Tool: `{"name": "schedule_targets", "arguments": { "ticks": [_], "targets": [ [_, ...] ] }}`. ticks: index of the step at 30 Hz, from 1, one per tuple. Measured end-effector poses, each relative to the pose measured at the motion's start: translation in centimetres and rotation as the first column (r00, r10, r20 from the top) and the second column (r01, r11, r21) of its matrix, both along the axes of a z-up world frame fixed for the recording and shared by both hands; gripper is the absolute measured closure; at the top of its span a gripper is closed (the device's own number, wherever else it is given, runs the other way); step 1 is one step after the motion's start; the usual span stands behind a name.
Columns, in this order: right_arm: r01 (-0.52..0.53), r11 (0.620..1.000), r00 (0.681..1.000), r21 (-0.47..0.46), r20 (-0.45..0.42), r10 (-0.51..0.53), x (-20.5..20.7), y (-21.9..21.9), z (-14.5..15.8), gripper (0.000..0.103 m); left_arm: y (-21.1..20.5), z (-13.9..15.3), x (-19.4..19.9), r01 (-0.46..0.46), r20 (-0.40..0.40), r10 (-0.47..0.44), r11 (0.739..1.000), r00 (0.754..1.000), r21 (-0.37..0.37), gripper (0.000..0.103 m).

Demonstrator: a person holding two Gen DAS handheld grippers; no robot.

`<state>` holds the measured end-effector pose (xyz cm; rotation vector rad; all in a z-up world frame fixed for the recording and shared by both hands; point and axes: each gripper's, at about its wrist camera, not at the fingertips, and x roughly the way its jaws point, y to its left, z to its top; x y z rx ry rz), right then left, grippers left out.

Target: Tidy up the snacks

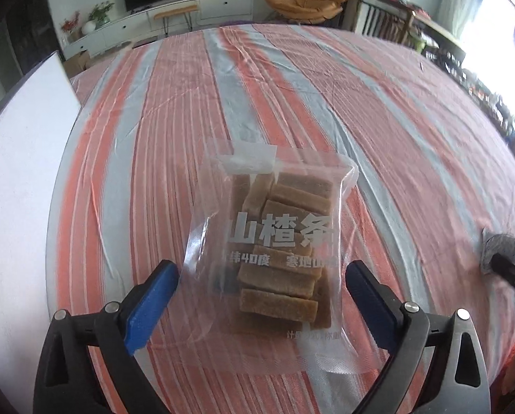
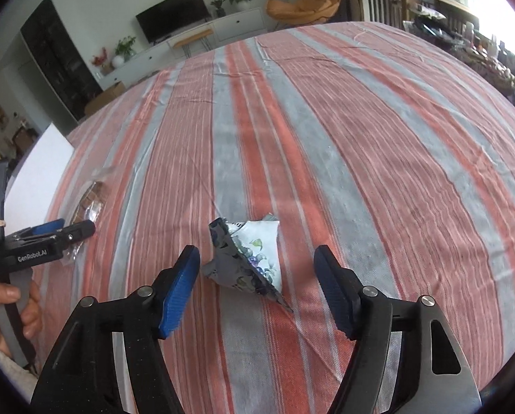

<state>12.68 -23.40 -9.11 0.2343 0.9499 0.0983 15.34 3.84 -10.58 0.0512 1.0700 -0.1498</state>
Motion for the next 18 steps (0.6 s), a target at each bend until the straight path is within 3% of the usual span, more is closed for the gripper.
{"name": "schedule_targets", "arguments": {
  "ticks": [2, 9, 10, 11, 13, 16, 18],
  "targets": [
    [0.011, 1.000, 1.000, -0.004, 0.003, -0.011, -0.5, 0.1, 0.1, 0.031, -0.5, -0.1, 0.2, 0.015, -0.003, -0.015, 0.999, 1.000, 0.030, 0.002],
    [0.033, 0.999, 0.999, -0.012, 0.013, -0.033, -0.9, -0.4, 0.1, 0.031, -0.3, -0.1, 0.8, 0.001, -0.003, -0.001, 1.000, 1.000, 0.015, 0.004],
    [0.025, 1.000, 0.999, -0.001, 0.021, -0.024, -1.1, -0.3, 0.2, 0.044, -0.2, 0.1, 0.7, 0.001, 0.027, -0.001, 1.000, 1.000, 0.009, 0.018],
    [0.007, 1.000, 0.999, 0.018, 0.031, -0.007, -1.1, -0.2, 0.3, 0.072, -0.2, 0.5, 0.5, 0.006, 0.057, -0.006, 1.000, 0.998, -0.005, 0.040],
    [0.004, 1.000, 0.999, 0.006, 0.034, -0.004, -1.1, 0.0, 0.2, 0.073, -0.5, 1.0, 0.6, 0.000, 0.052, 0.001, 1.000, 0.999, -0.018, 0.055],
    [-0.001, 0.999, 0.999, 0.035, 0.054, -0.001, -1.3, -0.2, 0.5, 0.074, 0.3, 1.6, 0.0, -0.020, 0.032, 0.025, 0.990, 0.999, -0.140, 0.056],
    [0.002, 0.998, 0.997, 0.062, 0.076, -0.007, -1.7, -0.6, 0.8, 0.074, 1.1, 2.9, -1.4, -0.028, 0.029, 0.037, 0.970, 0.999, -0.242, 0.056]
  ]
}}
